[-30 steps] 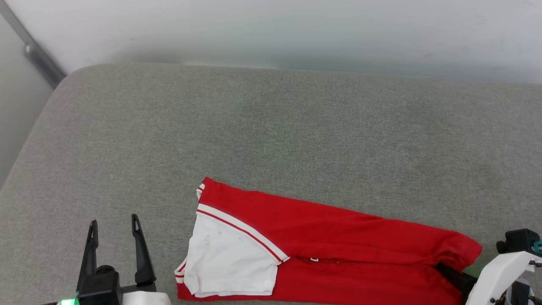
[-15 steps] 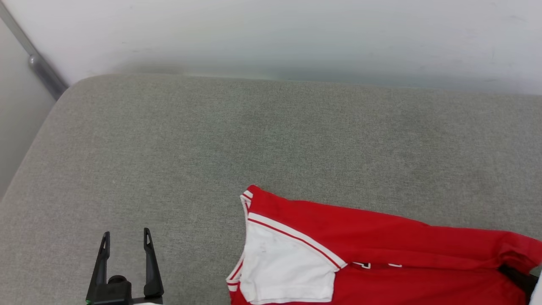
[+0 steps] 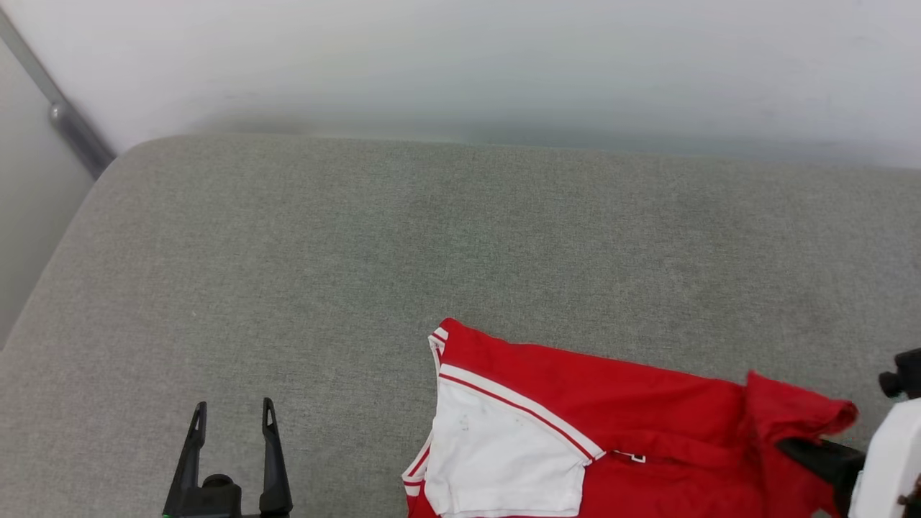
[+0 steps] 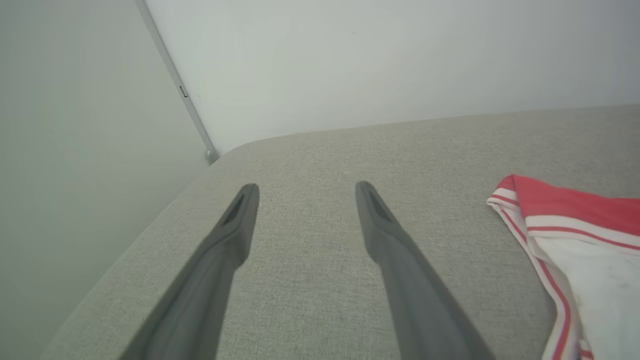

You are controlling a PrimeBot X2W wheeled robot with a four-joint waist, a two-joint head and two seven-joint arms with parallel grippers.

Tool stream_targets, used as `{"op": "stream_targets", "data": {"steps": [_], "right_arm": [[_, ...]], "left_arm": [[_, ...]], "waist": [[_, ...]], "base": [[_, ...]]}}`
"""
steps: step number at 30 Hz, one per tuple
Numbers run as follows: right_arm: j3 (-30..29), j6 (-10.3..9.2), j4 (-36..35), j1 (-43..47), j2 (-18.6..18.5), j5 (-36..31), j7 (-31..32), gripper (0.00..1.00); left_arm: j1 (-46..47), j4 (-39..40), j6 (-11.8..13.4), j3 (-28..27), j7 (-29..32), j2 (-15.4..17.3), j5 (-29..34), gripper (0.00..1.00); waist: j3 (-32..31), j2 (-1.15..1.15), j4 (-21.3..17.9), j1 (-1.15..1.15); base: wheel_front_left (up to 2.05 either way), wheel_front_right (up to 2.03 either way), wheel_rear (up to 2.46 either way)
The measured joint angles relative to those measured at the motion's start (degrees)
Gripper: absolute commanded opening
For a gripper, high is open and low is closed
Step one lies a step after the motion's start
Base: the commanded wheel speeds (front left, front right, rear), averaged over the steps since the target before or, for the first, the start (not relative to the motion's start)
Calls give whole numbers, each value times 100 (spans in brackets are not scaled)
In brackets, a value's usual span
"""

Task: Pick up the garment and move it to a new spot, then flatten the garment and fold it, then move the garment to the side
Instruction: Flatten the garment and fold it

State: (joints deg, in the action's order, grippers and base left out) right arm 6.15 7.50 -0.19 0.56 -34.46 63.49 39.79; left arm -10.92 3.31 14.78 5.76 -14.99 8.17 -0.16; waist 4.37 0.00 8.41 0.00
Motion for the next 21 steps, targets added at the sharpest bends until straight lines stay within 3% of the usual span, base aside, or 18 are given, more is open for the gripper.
{"op": "stream_targets", "data": {"steps": [5, 10, 16, 21], "right_arm": [[415, 0, -589, -306, 243, -323, 272, 0], [1209, 0, -688, -1032, 524, -773, 535, 0], [2464, 0, -236, -2031, 914, -1283, 612, 0], [3332, 0, 683, -2929, 1292, -1702, 446, 0]], "left_arm": [[98, -51, -35, 98, 0, 1, 11, 100], [229, -98, -77, 165, 0, 8, 41, 100], [381, -149, -110, 185, -1, -13, -9, 100], [491, -201, -148, 200, -1, -68, -41, 100]], "waist": [[49, 0, 76, 0], [132, 0, 140, 0], [271, 0, 193, 0], [411, 0, 235, 0]], "base": [[0, 0, 0], [0, 0, 0], [0, 0, 0], [0, 0, 0]]}}
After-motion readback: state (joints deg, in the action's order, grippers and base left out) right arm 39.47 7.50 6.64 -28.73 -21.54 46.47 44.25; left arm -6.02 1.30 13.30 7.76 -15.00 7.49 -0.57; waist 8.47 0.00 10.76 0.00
